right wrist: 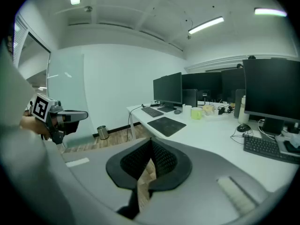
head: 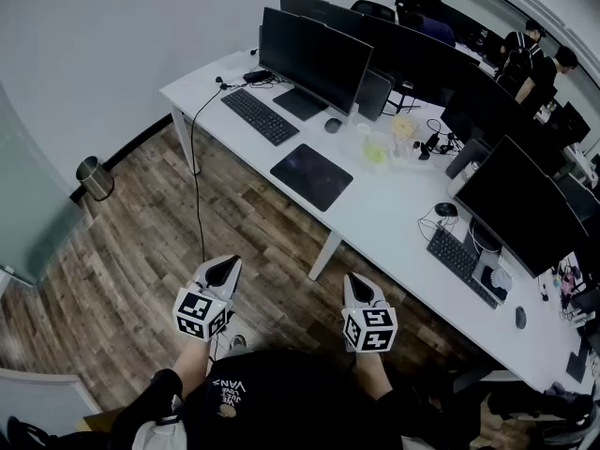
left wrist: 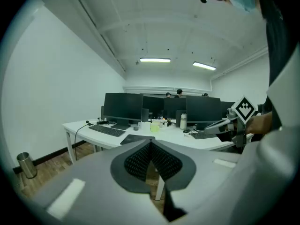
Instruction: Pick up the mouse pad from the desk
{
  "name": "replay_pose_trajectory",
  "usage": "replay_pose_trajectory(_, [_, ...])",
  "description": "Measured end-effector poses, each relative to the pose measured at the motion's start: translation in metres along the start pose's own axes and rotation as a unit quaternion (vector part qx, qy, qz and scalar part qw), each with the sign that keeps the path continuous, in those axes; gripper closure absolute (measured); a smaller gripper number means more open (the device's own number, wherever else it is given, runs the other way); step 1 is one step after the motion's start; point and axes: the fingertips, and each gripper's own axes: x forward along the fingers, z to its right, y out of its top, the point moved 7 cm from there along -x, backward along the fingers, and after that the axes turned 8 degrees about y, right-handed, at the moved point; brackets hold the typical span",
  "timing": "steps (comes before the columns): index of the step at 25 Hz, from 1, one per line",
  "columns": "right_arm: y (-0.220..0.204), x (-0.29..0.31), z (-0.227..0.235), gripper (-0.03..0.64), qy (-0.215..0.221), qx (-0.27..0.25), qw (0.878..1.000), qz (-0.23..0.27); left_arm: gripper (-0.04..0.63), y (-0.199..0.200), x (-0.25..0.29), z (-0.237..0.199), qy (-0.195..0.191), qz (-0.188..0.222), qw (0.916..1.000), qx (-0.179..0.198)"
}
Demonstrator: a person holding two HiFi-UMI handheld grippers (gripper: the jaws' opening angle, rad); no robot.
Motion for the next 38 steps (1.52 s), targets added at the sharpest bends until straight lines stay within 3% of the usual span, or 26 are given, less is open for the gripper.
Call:
replay_pose_trajectory(9, [-0.003, -0.003, 0.02, 0.612, 0.023, 0.041, 0.997, 0.055, 0.575, -0.002, -0.003, 0.029, 0.012, 0.025, 0.9996, 0.011])
replay_pose_trajectory(10, [-0.003, 0.001, 0.02, 0.588, 0.024, 0.046, 0.997, 0.058, 0.546, -0.003, -0.002, 0.03, 0.016, 0.025, 0.9995, 0.009])
replay_pose_trajectory(12, [-0.001, 0.007, 0.017, 0.493, 0.032, 0.054, 0.996, 0.062, 0.408, -0.004, 0.001, 0.029, 0.021, 0.023, 0.9995, 0.001])
replay_pose_trajectory(14, [0.001, 0.016, 0.013, 0.44, 0.042, 0.059, 0.995, 0.064, 0.399, -0.004, 0.007, 0.027, 0.016, 0.022, 0.9996, -0.002])
replay_pose_trajectory(19, [0.006, 0.04, 0.008, 0.413, 0.038, 0.062, 0.996, 0.052, 0.387, -0.008, 0.03, 0.015, -0.009, 0.011, 0.9999, -0.008])
replay_pose_trajectory(38, [0.066, 0.18, -0.027, 0.411, -0.042, 0.104, 0.992, 0.061, 0.383, 0.006, 0.116, -0.141, -0.067, -0.019, 0.9975, -0.007])
